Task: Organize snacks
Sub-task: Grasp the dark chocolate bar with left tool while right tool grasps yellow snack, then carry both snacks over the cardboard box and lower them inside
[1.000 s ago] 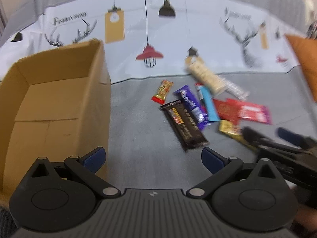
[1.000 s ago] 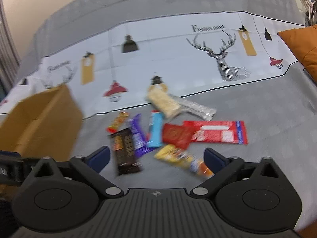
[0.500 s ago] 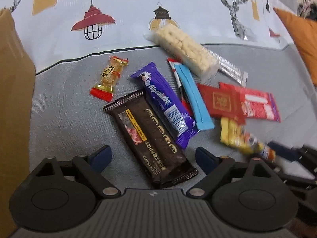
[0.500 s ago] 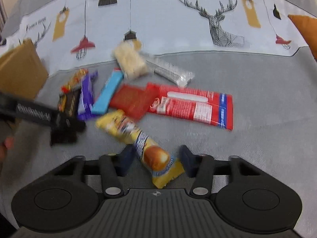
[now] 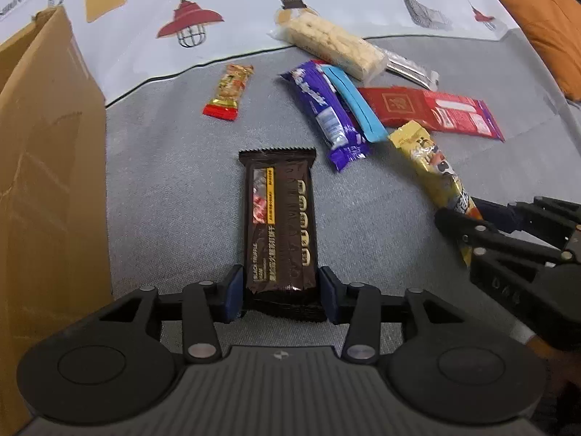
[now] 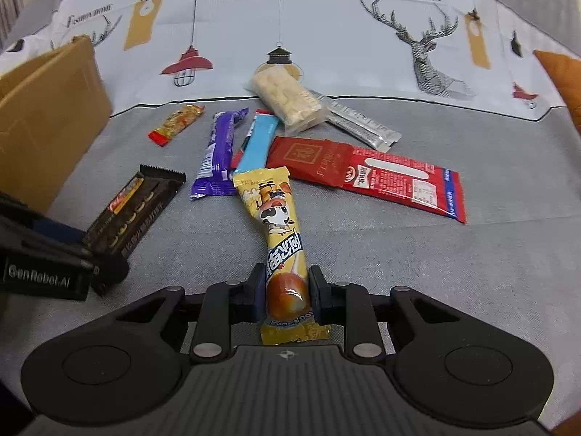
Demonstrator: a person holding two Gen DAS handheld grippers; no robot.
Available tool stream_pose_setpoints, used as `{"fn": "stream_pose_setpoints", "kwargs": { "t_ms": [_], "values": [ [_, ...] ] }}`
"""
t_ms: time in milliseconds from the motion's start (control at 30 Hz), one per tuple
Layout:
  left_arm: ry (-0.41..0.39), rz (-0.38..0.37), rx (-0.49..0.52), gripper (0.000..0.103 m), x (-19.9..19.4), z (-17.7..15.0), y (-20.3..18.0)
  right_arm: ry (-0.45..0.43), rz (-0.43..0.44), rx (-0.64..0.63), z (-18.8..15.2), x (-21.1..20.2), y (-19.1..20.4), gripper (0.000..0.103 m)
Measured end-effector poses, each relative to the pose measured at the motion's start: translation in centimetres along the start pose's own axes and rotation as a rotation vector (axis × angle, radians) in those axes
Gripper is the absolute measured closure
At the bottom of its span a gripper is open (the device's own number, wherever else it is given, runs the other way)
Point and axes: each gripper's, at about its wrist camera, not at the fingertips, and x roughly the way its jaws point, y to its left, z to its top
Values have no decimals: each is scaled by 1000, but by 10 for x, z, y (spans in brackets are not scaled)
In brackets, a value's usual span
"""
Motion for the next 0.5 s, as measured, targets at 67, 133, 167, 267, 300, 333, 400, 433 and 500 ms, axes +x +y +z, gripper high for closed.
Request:
{"fn": "stream_pose_setpoints", "kwargs": {
  "t_ms": [67,133,167,267,300,333,400,433,500],
  "values": [
    [15,-17,-48,35,3,7,-4,4,35,20,4,4,-7,76],
    [22,-73,-13,32,7,17,-17,-11,36,-3,3,9,-7,74],
    [4,-43,34,33,10,22,-26,-18,39,-19,4,10,-7,75],
    [-31,19,107,35,19,28,-39,-29,44,-2,6,13,-12,75],
    [-26,6,90,46,18,31,-39,-32,50,14,6,14,-15,75],
    [-22,-4,89,53,16,33,-41,-34,58,24,6,13,-17,75],
    [-24,18,115,59,12,32,-46,-45,46,22,6,12,-17,78],
    [-27,26,122,59,10,29,-48,-54,31,36,7,11,-18,78],
    [-33,24,116,59,5,24,-48,-67,46,78,8,9,-23,78]
  ]
}}
